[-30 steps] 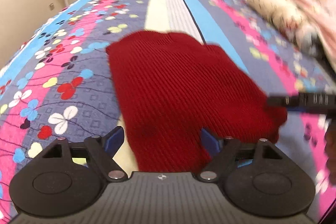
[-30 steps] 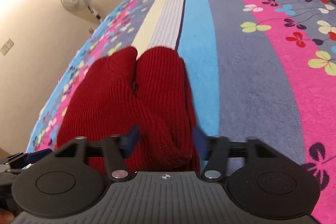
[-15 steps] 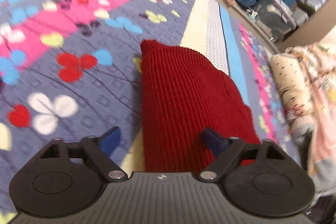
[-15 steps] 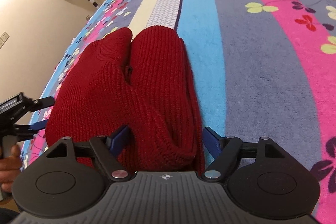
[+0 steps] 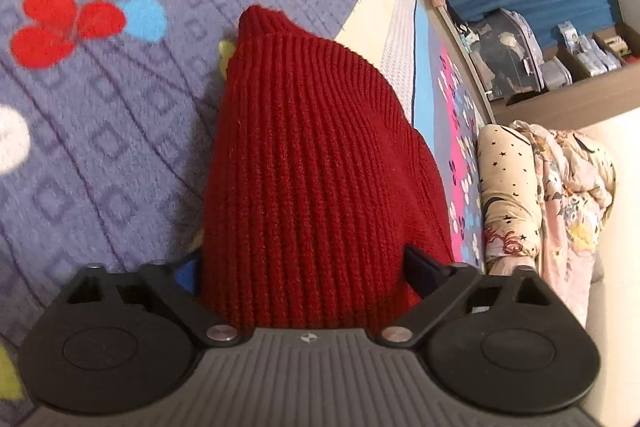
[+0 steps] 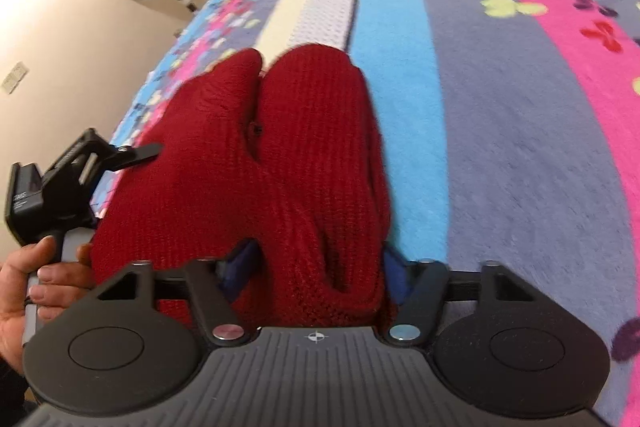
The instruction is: Fold small clothes
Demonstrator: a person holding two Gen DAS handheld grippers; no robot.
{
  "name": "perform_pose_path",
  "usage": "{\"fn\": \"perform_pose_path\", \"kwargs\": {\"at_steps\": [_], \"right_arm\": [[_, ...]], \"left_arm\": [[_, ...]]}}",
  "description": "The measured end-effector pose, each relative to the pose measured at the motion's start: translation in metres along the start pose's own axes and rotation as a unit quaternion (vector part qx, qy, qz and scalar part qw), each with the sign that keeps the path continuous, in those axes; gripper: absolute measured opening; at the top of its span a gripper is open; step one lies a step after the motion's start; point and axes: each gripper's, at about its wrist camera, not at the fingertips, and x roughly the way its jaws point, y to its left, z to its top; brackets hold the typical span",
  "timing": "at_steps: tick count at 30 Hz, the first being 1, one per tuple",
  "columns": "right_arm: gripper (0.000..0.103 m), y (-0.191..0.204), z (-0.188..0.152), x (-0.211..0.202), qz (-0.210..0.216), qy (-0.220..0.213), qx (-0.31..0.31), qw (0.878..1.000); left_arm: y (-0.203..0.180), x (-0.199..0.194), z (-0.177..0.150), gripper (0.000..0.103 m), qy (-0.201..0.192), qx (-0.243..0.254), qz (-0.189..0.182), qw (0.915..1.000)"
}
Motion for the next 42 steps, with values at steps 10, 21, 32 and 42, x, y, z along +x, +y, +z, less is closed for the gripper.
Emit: {"fn": "perform_pose_path", "kwargs": {"at_steps": [10, 21, 32, 42], "right_arm": [[0.028, 0.031, 0.0, -0.014, 0.078, -0.056, -0.042, 0.994], [0.026, 0.108, -0.044, 0.001, 0.174, 0.019, -0.13, 0.976], [0.026, 0.109, -0.068, 0.002, 0.114, 0.045, -0.147, 0.982], [0.067, 0.13, -0.095, -0.067, 0.018, -0.06, -0.22, 0.974]], "left_arm": [[-0.032, -0.086, 0.006, 0.062, -0.05, 0.101, 0.025, 0.9933], [0.03, -0.176, 0.013, 0.074, -0.054, 0.109, 0.134, 0.9835], [0.018, -0.211, -0.101, 0.074, -0.137, 0.314, 0.207, 0.9164], [-0.006, -0.248, -0.147, 0.09, -0.207, 0.352, 0.229, 0.8837]]}}
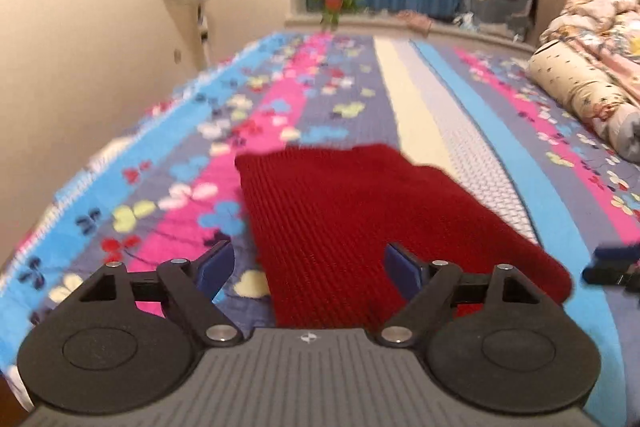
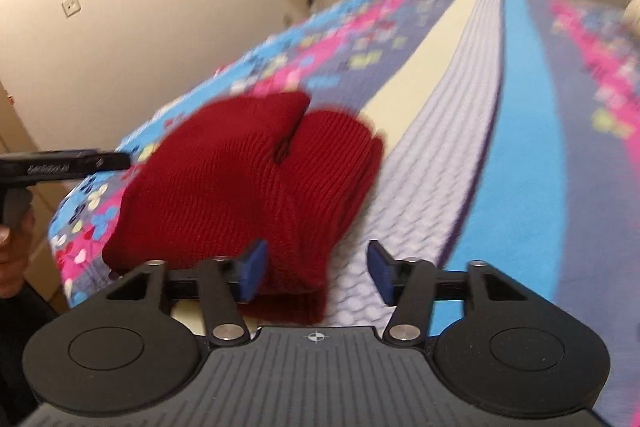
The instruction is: Fold small clothes
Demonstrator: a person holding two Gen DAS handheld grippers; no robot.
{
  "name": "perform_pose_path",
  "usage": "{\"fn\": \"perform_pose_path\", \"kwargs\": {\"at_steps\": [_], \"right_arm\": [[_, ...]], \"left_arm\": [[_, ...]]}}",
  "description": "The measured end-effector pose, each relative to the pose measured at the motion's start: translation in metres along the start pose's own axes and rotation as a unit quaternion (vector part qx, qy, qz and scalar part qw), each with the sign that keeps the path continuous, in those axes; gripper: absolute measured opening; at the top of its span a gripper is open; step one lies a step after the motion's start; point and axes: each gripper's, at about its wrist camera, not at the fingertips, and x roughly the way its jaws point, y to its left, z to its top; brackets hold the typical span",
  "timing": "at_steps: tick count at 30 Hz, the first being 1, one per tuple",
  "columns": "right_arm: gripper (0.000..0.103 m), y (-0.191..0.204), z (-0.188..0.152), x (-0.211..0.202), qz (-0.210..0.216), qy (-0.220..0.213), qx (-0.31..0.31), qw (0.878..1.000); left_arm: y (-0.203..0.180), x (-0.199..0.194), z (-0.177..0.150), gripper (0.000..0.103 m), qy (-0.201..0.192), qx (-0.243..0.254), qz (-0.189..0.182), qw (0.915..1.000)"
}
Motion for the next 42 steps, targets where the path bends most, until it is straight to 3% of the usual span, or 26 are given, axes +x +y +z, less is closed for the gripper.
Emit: {"fn": "perform_pose_path", "kwargs": {"at_steps": [3, 5, 8, 12, 17, 19, 22, 42], "right_arm": [[0.084, 0.012, -0.003, -0.039, -0.035, -0.054, -0.015, 0.998], [0.087, 0.02, -0.007, -0.062, -0.057, -0.081, -0.007, 0.995], [0.091, 0.031, -0.022, -0.086, -0.076, -0.103, 0.023, 0.991], [0.093, 0.046, -0.044, -0.093, -0.088, -0.104, 0.026, 0.99], [0.093, 0.063, -0.049, -0.075, -0.096, -0.089, -0.029, 0.991], [0.093, 0.064, -0.048, -0.067, -0.088, -0.08, -0.028, 0.992], [0.094, 0.069, -0.047, -0.061, -0.082, -0.076, -0.033, 0.993], [0.101, 0.093, -0.04, -0.031, -0.068, -0.066, -0.087, 0.992]], "left_arm": [[-0.012, -0.039, -0.008, 0.103, -0.04, 0.005, -0.014, 0.9991], [-0.025, -0.064, -0.016, 0.103, -0.066, 0.006, -0.015, 0.9977], [-0.039, -0.094, -0.033, 0.103, -0.09, -0.03, 0.017, 0.9954], [-0.056, -0.112, -0.057, 0.102, -0.078, -0.042, 0.039, 0.9953], [-0.063, -0.103, -0.073, 0.102, -0.015, -0.066, 0.056, 0.9961], [-0.065, -0.095, -0.073, 0.102, -0.006, -0.049, 0.071, 0.9963], [-0.065, -0.089, -0.071, 0.102, -0.006, -0.04, 0.084, 0.9956], [-0.063, -0.069, -0.069, 0.102, 0.001, -0.054, 0.053, 0.9971]]}}
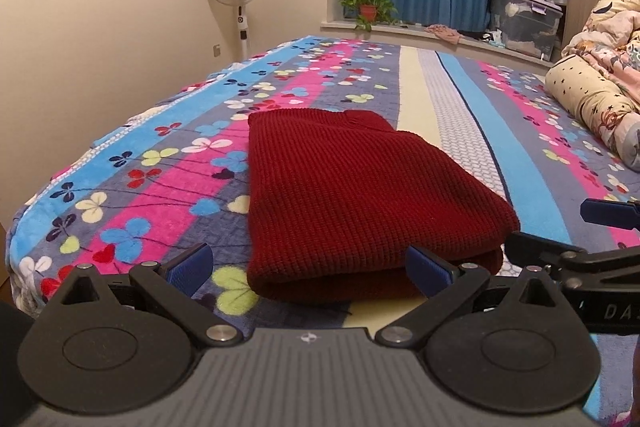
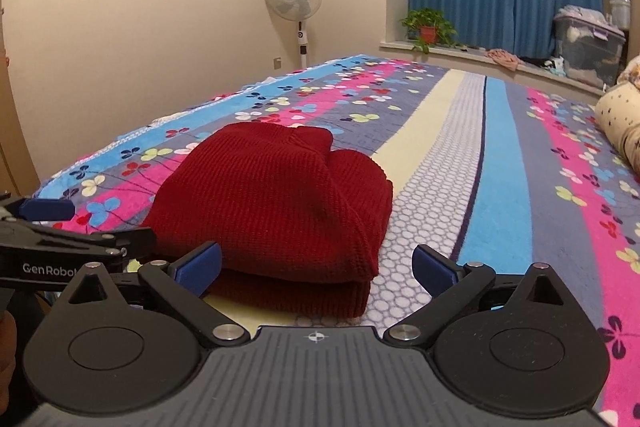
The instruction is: Fold small clothes
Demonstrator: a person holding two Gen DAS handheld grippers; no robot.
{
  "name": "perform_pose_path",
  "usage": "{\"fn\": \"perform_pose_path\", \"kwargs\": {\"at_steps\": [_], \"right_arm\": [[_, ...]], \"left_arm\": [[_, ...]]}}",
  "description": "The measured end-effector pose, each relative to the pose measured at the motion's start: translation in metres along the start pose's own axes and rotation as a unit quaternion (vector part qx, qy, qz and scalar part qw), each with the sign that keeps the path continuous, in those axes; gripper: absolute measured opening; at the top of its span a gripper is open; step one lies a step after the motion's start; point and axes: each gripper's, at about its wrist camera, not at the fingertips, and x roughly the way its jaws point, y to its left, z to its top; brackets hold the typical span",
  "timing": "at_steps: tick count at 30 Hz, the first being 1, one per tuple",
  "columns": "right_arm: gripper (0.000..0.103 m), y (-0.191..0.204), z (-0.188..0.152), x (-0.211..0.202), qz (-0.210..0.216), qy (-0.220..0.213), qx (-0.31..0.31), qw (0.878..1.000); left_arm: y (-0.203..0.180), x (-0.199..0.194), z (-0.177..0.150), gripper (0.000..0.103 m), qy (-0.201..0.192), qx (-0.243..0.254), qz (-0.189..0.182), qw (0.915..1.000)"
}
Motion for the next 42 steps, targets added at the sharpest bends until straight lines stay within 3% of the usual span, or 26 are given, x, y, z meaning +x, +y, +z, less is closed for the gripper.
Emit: {"fn": "perform_pose_path", "kwargs": {"at_steps": [42], "right_arm": [[0.102, 0.0, 0.0017, 0.0052, 0.006, 0.008, 0.008, 1.0]], "left_arm": [[-0.0001, 0.0048, -0.0032, 0.102, 0.008, 0.003, -0.005, 0.9999]]}}
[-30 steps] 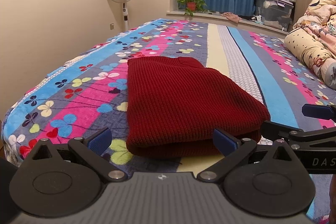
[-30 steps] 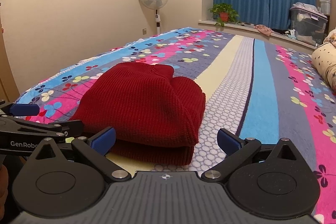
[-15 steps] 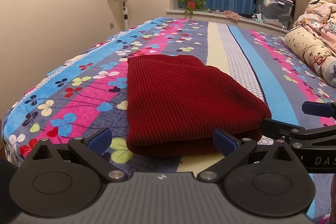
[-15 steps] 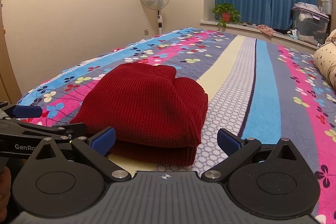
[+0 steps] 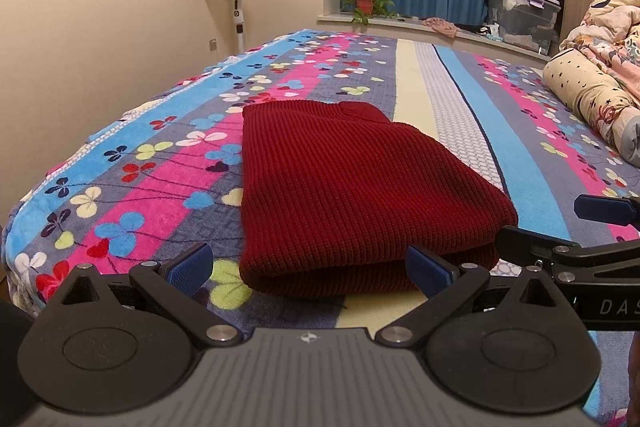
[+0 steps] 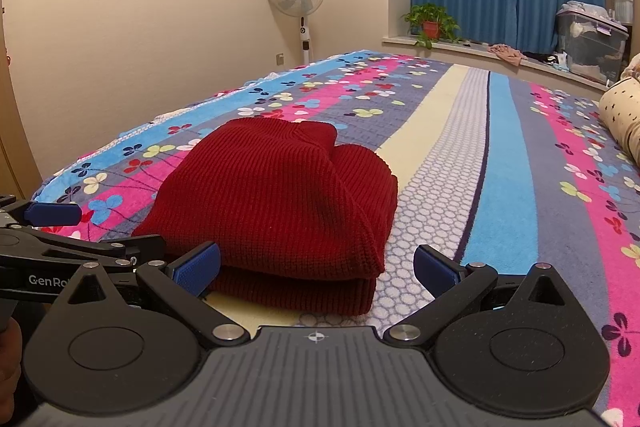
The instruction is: Fold small clothes
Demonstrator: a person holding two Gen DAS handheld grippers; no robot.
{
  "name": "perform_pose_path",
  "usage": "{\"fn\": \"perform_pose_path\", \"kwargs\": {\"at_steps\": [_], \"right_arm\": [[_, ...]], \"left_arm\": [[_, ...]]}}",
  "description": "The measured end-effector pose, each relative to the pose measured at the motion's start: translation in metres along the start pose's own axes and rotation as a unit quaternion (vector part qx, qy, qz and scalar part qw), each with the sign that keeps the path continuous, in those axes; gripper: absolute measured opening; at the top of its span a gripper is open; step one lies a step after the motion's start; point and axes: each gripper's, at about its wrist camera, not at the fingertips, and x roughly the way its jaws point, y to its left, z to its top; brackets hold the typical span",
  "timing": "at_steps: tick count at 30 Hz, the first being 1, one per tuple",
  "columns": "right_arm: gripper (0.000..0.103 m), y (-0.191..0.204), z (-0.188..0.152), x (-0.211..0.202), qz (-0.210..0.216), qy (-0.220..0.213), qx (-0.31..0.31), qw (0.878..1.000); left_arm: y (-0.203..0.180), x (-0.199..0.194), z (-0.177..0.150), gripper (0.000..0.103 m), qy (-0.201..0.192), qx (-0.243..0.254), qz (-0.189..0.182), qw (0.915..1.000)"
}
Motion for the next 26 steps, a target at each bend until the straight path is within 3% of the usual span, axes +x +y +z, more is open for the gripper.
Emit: {"fn": "perform_pose_path", "kwargs": {"at_steps": [26], "right_arm": [[0.102, 0.0, -0.0014, 0.0032, 0.003, 0.005, 0.004, 1.0]], "left_arm": [[-0.0011, 0.0013, -0.0015, 0.102, -0.002, 0.0, 0.0, 1.0]]}}
